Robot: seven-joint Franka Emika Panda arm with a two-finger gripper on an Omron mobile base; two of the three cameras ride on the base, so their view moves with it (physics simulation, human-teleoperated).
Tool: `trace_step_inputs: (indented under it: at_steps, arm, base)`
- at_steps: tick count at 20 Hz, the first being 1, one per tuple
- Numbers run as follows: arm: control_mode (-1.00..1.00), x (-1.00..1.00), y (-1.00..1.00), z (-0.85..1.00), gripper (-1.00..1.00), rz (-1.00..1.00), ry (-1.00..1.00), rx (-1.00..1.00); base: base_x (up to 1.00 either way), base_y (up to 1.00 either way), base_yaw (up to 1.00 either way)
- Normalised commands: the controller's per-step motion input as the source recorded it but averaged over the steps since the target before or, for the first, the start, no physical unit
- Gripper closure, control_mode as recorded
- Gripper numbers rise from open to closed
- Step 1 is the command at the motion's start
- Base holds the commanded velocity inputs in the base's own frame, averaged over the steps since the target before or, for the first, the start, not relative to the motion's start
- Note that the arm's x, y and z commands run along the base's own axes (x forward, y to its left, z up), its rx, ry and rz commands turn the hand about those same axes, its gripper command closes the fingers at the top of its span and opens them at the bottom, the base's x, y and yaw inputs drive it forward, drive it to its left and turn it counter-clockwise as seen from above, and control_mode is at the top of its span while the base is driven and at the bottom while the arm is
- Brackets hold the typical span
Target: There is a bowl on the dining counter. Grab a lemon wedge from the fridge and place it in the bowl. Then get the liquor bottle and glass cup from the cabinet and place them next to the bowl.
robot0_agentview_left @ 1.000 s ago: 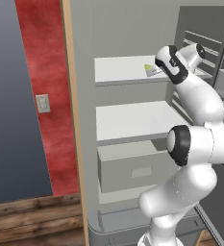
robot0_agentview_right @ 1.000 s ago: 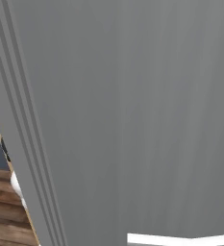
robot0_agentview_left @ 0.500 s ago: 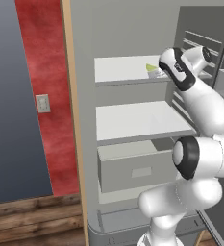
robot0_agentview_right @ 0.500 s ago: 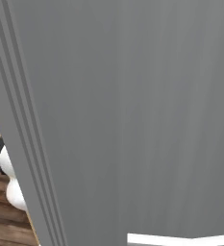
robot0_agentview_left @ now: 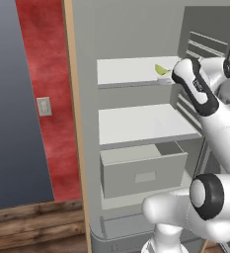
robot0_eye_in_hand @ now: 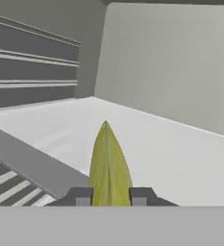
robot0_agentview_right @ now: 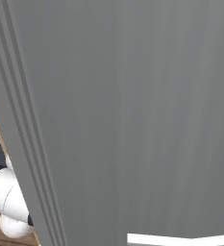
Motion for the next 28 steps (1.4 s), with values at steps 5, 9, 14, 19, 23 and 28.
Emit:
trace_step_inputs:
  at_steps: [5,9,14,19,23,28]
  arm:
    - [-1.00,-0.63,0.31,0.36,1.00,-0.01,-0.04,-0.01]
    - [-1.00,-0.59,0.18,0.49,1.00,-0.07,0.00,0.00]
    - [-1.00,-0.75,0.00,0.53,1.00,-0.10,0.00,0.01]
    - [-1.00,-0.89,0.00,0.41,1.00,-0.10,0.00,0.01]
    - [-1.00,-0.96,0.00,0.20,1.00,-0.08,0.00,0.00]
    - [-1.00,-0.99,0.03,0.15,1.00,-0.10,-0.01,0.00]
  base:
    - [0.00,0.00,0.00]
    - [0.00,0.00,0.00]
    - [0.00,0.00,0.00]
    - [0.00,0.00,0.00]
    - [0.00,0.00,0.00]
    - [0.00,0.00,0.00]
